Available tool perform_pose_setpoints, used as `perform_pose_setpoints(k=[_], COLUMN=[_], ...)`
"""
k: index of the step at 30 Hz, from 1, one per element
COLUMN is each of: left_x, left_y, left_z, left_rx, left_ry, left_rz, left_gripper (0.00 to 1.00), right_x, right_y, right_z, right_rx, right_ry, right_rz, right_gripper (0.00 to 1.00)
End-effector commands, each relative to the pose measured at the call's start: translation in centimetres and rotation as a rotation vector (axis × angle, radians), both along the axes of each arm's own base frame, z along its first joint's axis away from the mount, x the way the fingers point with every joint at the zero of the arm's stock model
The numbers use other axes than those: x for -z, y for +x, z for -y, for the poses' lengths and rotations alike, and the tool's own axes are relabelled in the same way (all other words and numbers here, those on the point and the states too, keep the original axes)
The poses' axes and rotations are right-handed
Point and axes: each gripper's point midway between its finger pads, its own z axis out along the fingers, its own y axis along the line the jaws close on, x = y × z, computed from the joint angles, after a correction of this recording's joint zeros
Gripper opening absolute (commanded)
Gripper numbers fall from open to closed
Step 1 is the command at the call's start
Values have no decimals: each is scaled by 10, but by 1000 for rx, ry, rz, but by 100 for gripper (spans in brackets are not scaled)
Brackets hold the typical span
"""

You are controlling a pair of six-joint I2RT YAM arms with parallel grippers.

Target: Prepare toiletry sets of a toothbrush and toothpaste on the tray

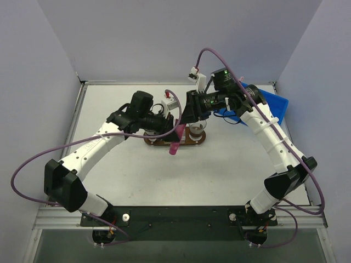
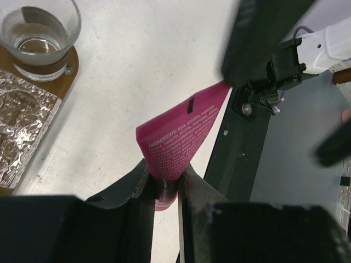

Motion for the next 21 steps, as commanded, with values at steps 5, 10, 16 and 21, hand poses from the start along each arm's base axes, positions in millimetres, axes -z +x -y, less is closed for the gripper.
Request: perform_pose_setpoints(k=[5, 10, 16, 21], left_x=[-34, -32, -32, -33], left_y=[-15, -17, -18, -18], left_z=[14, 15, 15, 17], left_rx=[85, 87, 87, 92], left_ry=[-32, -26, -25, -28], left_rz=[111, 107, 108, 110], left_gripper=[0, 0, 0, 0], right_x=[18, 9, 7, 19], right_y=[0, 3, 10, 4], right_z=[6, 17, 32, 24], right_rx=[-13, 19, 66, 21], right_ry=[-88, -91, -98, -104], right_rz=[-2, 40, 55, 27], right_gripper=[34, 37, 39, 39])
